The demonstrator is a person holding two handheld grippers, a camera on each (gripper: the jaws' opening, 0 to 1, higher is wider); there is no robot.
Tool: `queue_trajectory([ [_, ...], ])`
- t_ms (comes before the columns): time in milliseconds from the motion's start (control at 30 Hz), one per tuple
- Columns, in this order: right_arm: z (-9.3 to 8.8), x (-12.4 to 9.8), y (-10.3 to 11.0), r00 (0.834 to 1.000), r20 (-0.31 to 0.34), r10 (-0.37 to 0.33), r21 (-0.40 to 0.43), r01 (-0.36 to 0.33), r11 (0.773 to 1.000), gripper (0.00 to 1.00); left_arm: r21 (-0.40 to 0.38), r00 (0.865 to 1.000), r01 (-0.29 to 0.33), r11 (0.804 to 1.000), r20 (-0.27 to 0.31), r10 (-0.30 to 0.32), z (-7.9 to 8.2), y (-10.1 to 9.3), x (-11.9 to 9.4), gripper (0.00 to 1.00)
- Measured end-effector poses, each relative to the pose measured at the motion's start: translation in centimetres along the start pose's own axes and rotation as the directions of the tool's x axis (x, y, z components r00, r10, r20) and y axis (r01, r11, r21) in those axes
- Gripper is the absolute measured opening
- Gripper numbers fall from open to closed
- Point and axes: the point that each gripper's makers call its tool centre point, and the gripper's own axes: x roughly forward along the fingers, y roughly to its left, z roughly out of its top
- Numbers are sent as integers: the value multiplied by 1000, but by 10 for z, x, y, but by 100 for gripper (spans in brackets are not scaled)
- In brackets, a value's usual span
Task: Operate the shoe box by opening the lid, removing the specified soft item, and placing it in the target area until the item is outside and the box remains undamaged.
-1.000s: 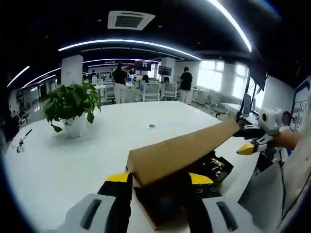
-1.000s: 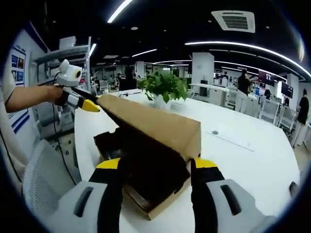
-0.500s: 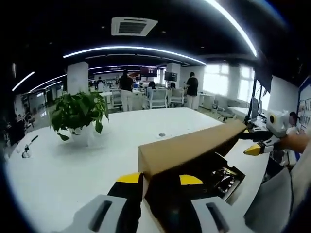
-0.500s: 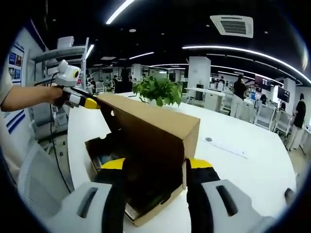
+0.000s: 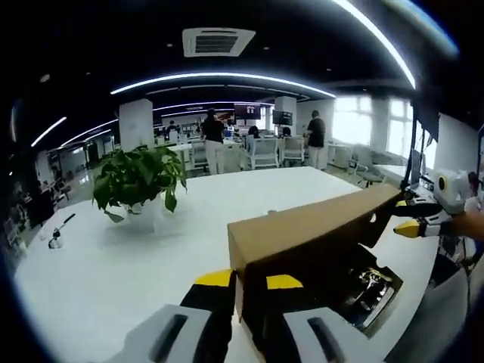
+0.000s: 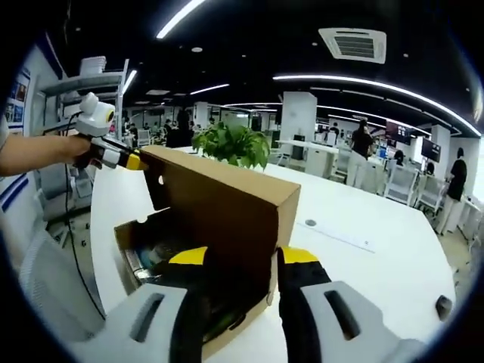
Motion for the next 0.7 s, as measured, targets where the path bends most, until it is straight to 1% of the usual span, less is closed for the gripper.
queue_trajectory([
  [100, 2, 2, -6, 1000, 2, -15, -1, 15, 1000, 27, -3, 1000, -18, 1000, 1, 18, 2, 5, 2, 4],
  [133, 2, 3, -8, 1000, 1, -22, -2, 22, 1000, 25, -12, 1000, -14, 1000, 4, 14, 2, 5, 2, 4],
  [233, 2, 3, -16, 998, -4, -60, -16, 60, 998, 18, -3, 1000, -21, 1000, 5, 21, 4, 7, 5, 4],
  [300, 3, 4, -20, 997, -3, -72, -11, 72, 997, 15, 0, 1000, -25, 1000, 5, 25, 5, 8, 6, 3],
  [433, 3, 5, -21, 997, 2, -78, 2, 78, 997, 15, 1, 1000, -29, 1000, 3, 29, 7, 10, 9, 3],
  [567, -4, 6, -23, 995, -11, -99, -8, 99, 995, 13, -4, 1000, -29, 1000, 4, 29, 9, 13, 13, 3],
  [600, -10, 7, -24, 994, -27, -104, 0, 104, 995, 12, -5, 1000, -29, 1000, 5, 29, 9, 15, 14, 3],
  [700, -19, 7, -27, 992, -44, -119, 1, 120, 993, 10, -3, 1000, -31, 1000, 5, 31, 11, 17, 17, 3],
])
